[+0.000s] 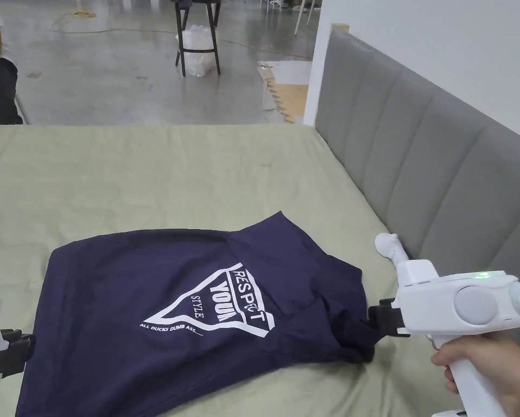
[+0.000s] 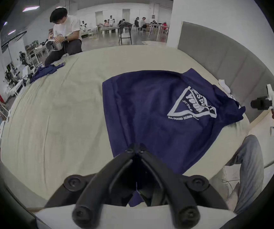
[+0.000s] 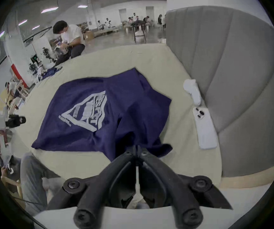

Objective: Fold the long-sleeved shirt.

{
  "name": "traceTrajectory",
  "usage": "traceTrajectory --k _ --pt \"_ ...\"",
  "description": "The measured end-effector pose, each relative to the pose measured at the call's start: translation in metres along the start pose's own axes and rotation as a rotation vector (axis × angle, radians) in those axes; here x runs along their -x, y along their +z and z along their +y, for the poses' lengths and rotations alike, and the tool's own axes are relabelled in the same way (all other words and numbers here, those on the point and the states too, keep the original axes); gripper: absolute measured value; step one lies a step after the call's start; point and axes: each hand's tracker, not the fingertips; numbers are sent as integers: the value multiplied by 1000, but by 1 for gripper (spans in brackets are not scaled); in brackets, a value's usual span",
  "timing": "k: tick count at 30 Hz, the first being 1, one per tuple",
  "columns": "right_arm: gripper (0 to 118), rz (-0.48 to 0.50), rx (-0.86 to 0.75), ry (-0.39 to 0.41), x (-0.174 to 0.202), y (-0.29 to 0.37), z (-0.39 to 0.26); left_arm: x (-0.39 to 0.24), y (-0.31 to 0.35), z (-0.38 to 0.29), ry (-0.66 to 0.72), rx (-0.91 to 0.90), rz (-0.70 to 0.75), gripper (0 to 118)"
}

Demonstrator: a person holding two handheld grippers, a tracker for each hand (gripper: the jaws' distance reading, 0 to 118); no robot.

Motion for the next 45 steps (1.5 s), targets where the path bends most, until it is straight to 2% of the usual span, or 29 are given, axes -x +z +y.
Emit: traceTrajectory --k 1,4,5,9,11,12,13,14,15,16,17,18,19,21,26,27,28,29,30,31,32,33,36,38,40,42,45 --pt "26 6 25 4 3 -6 -4 4 -4 2 0 -1 -3 4" --pt "105 -9 85 -27 3 -35 -17 5 -18 22 -7 -3 -2 4" --pt "107 -22 101 -28 5 -44 -19 7 -22 28 -9 -4 -5 4" --pt "91 -7 160 -60 7 -90 -16 13 -54 69 -13 -13 -4 4" --pt "83 -41 185 -88 6 -118 -10 19 -77 93 -8 -10 0 6" --pt "77 -80 202 -89 7 -132 -6 23 -90 105 -3 -11 3 21" --pt "70 -86 206 -70 9 -145 -1 27 -103 117 5 -18 10 58" --pt "70 -93 204 -37 11 -154 2 31 -116 128 12 -24 14 90" --pt "70 -129 192 6 15 -157 3 37 -132 138 16 -21 15 90" --pt "68 -126 194 31 20 -153 9 43 -150 148 19 -1 34 99" --pt "60 -122 192 55 22 -150 13 47 -168 156 15 25 73 109" --pt "42 -96 154 57 22 -148 16 56 -183 164 9 5 95 109" --pt "21 -55 139 14 22 -146 13 62 -199 171 7 -7 122 102" --pt "21 -87 160 42 22 -152 12 72 -230 182 -4 27 153 99" --pt "21 -74 154 9 17 -151 10 81 -288 179 -62 152 130 98" --pt "21 -71 152 3 18 -150 9 79 -296 174 -73 186 130 93" --pt "21 -71 153 5 19 -151 9 77 -297 168 -50 189 91 81" --pt "21 -72 154 6 19 -151 9 81 -289 169 37 106 58 72" --pt "21 -74 154 7 19 -151 10 82 -284 172 104 128 51 55" --pt "21 -75 154 8 19 -151 9 79 -277 172 79 116 56 11" --pt "21 -74 156 8 19 -151 9 76 -271 171 58 101 3 9" --pt "21 -70 159 9 18 -150 11 72 -261 171 36 88 57 9" --pt "21 -24 152 -10 8 -131 23 69 -222 184 56 53 32 9" --pt "20 -15 61 -12 4 -103 39 71 -180 200 100 -8 -11 9" --pt "13 -9 -44 -6 -1 -69 65 71 -138 217 77 -79 -30 9" --pt "13 -19 -132 4 -4 -35 97 65 -90 236 20 -150 -13 9" --pt "12 -91 -264 91 -7 20 163 61 -20 268 2 -270 23 9"
